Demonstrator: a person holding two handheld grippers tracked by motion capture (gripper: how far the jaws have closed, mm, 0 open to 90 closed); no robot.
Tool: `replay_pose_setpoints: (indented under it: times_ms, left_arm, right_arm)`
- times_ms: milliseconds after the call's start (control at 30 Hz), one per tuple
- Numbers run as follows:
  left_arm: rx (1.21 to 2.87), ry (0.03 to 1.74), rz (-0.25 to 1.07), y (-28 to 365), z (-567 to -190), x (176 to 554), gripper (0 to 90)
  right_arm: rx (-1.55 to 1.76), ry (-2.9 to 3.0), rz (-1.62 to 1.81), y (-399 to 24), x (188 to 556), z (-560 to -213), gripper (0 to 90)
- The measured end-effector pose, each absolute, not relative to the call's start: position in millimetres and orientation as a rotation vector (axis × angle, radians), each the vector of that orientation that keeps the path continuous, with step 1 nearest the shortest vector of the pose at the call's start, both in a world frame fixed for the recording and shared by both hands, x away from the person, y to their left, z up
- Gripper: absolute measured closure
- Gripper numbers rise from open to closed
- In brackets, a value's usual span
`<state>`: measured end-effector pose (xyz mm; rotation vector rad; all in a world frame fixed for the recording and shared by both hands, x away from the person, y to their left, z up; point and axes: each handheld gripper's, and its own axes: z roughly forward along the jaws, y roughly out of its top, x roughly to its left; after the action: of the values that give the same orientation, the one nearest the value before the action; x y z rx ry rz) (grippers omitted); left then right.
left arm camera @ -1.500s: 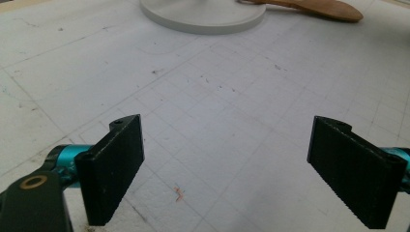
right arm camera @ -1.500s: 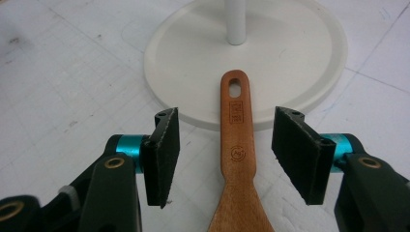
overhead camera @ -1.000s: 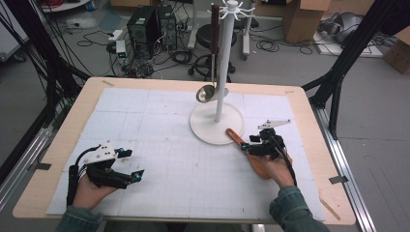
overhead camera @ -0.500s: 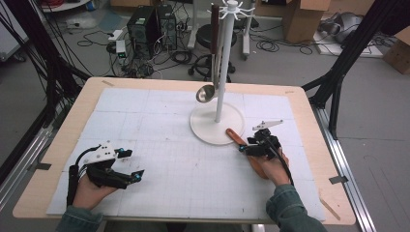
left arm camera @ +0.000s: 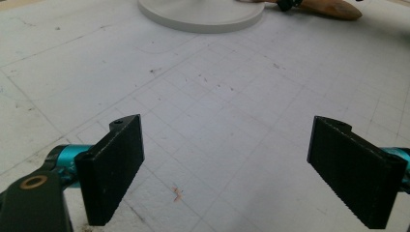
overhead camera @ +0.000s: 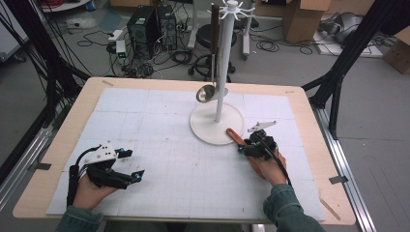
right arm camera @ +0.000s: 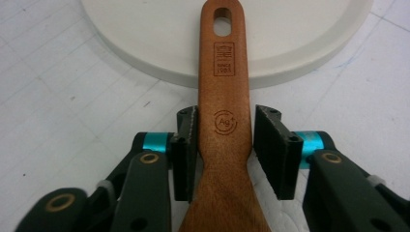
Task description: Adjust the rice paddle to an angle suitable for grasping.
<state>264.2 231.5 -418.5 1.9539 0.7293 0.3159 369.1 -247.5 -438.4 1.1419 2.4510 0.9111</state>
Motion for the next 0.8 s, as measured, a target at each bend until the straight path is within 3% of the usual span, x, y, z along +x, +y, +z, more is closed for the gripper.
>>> replay_pose_setpoints:
  times_ms: [800]
  left_arm:
    - [1.944, 0.732, 0.317, 232.3, -417.6, 263.9, 13.6]
  right_arm:
    - [1.215, 2.484, 1.066, -240.9, 351.7, -424.1, 65.0]
